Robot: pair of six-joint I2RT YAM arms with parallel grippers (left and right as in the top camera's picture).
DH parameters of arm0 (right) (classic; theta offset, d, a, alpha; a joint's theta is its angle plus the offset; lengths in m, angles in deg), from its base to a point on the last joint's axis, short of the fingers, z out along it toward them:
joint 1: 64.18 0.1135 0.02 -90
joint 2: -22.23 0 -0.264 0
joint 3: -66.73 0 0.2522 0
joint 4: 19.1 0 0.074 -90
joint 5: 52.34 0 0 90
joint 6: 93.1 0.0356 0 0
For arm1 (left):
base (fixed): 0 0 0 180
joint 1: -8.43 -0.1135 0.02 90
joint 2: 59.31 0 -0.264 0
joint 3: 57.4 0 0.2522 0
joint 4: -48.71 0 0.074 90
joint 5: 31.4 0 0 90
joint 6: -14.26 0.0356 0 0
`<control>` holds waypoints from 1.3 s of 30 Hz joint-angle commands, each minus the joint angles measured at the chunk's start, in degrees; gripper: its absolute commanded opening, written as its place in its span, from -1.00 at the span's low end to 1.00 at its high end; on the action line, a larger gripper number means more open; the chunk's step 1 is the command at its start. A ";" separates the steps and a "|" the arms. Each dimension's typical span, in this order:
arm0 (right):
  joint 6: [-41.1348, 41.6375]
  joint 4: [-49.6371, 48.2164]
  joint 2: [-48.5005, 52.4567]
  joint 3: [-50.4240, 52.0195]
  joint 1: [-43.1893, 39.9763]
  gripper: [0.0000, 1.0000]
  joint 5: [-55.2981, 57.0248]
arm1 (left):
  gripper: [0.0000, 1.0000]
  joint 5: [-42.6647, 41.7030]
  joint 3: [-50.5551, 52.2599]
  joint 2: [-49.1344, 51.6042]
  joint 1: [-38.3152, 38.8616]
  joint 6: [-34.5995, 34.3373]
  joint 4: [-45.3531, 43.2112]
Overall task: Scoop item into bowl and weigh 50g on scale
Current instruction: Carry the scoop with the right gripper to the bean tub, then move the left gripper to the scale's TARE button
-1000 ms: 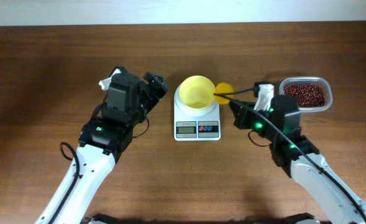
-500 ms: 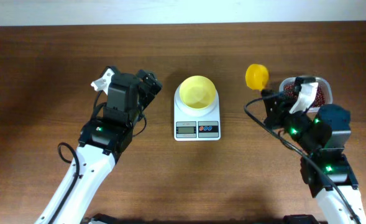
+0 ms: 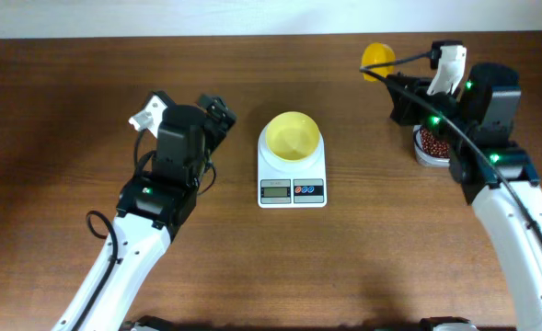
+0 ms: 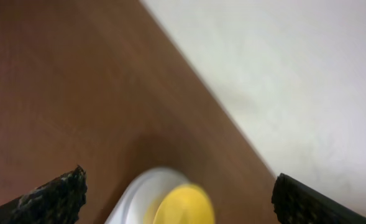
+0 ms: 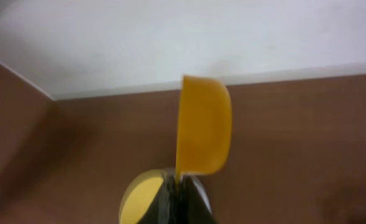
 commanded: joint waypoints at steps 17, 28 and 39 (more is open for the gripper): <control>-10.21 33.40 0.74 -16.70 -0.37 -0.92 22.29 | 0.98 -18.67 -0.15 -0.44 -17.64 21.66 -11.21; -10.03 31.43 0.74 -16.68 -0.37 -0.92 21.53 | 0.47 -25.03 -0.22 -0.46 -6.95 37.97 -8.37; -9.99 30.21 0.76 -16.65 -0.37 -0.92 21.49 | -1.00 -29.97 -0.20 -0.46 -2.82 37.97 -1.05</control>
